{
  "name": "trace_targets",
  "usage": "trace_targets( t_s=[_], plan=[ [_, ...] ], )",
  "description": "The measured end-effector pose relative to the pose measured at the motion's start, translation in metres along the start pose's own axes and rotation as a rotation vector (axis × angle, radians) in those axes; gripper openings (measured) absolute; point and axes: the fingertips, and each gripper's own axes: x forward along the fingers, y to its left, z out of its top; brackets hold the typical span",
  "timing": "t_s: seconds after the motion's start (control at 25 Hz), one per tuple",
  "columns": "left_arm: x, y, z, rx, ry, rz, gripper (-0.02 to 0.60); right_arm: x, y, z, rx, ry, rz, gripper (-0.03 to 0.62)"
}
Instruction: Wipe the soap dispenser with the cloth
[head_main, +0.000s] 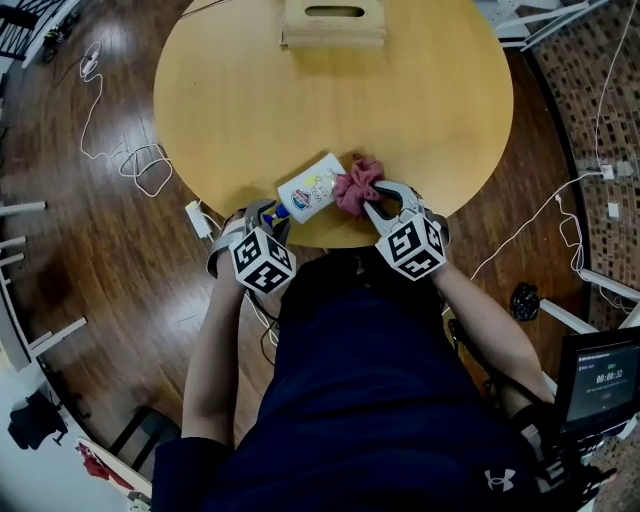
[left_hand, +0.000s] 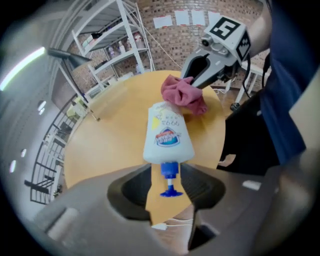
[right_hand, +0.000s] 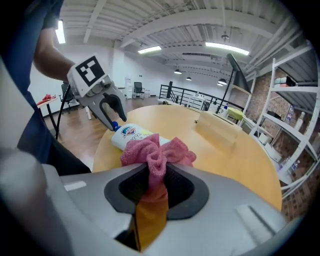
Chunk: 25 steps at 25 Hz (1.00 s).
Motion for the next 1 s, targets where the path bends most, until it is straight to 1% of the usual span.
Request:
trace_targets(
  t_s=[0.08, 0.12, 0.16, 0.2, 0.28, 0.32, 0.36, 0.4, 0.44, 0.48, 0.52, 0.56, 0.64, 0.68, 0.72, 0.76, 0.8, 0.84, 0.92, 1.0],
  plan=[
    [-0.024, 0.007, 0.019, -0.024, -0.08, 0.045, 0.183, -0.007, 0.003, 0.016, 0.008, -0.02, -0.008, 0.091],
    [-0.029, 0.009, 0.03, -0.05, -0.126, 0.044, 0.181, -0.005, 0.01, 0.025, -0.014, -0.03, 0.007, 0.091],
    [-0.027, 0.011, 0.039, -0.073, -0.161, 0.031, 0.183, 0.0, 0.022, 0.034, -0.06, -0.036, 0.036, 0.091],
    [-0.02, 0.013, 0.045, -0.091, -0.18, 0.014, 0.179, 0.008, 0.037, 0.041, -0.128, -0.035, 0.073, 0.091],
    [0.002, 0.017, 0.047, -0.108, -0.178, -0.006, 0.142, 0.028, 0.068, 0.043, -0.292, -0.017, 0.132, 0.091],
    [0.011, 0.019, 0.046, -0.112, -0.169, -0.01, 0.109, 0.038, 0.078, 0.04, -0.352, -0.006, 0.145, 0.091],
    [0.018, 0.019, 0.047, -0.119, -0.164, -0.013, 0.076, 0.045, 0.08, 0.034, -0.379, 0.004, 0.147, 0.091],
    [0.022, 0.019, 0.048, -0.127, -0.164, -0.016, 0.048, 0.049, 0.077, 0.029, -0.375, 0.013, 0.144, 0.091],
    [0.025, 0.019, 0.049, -0.127, -0.164, -0.016, 0.023, 0.05, 0.068, 0.022, -0.345, 0.026, 0.138, 0.091],
    [0.026, 0.019, 0.05, -0.116, -0.161, -0.011, 0.023, 0.048, 0.055, 0.014, -0.294, 0.044, 0.129, 0.091],
    [0.024, 0.02, 0.051, -0.101, -0.157, -0.004, 0.035, 0.044, 0.039, 0.005, -0.219, 0.065, 0.115, 0.091],
    [0.02, 0.021, 0.054, -0.091, -0.159, 0.006, 0.078, 0.039, 0.02, -0.007, -0.116, 0.084, 0.096, 0.091],
    [0.01, 0.026, 0.064, -0.086, -0.178, 0.024, 0.121, 0.026, -0.024, -0.029, 0.113, 0.109, 0.045, 0.091],
    [0.011, 0.026, 0.071, -0.075, -0.178, 0.024, 0.175, 0.022, -0.046, -0.038, 0.193, 0.122, 0.019, 0.091],
    [0.016, 0.025, 0.076, -0.055, -0.161, 0.018, 0.23, 0.02, -0.063, -0.044, 0.242, 0.134, 0.006, 0.091],
    [0.026, 0.021, 0.078, -0.031, -0.129, 0.009, 0.303, 0.021, -0.075, -0.046, 0.275, 0.14, 0.017, 0.091],
    [0.038, 0.017, 0.077, -0.009, -0.086, 0.001, 0.371, 0.023, -0.079, -0.043, 0.31, 0.134, 0.052, 0.091],
    [0.049, 0.014, 0.075, 0.007, -0.041, -0.007, 0.41, 0.027, -0.078, -0.035, 0.348, 0.117, 0.106, 0.091],
    [0.062, 0.006, 0.068, 0.025, 0.024, -0.026, 0.423, 0.034, -0.064, -0.017, 0.403, 0.089, 0.228, 0.091],
    [0.064, -0.003, 0.065, 0.039, 0.052, -0.043, 0.407, 0.041, -0.043, -0.01, 0.405, 0.101, 0.337, 0.091]
  ],
)
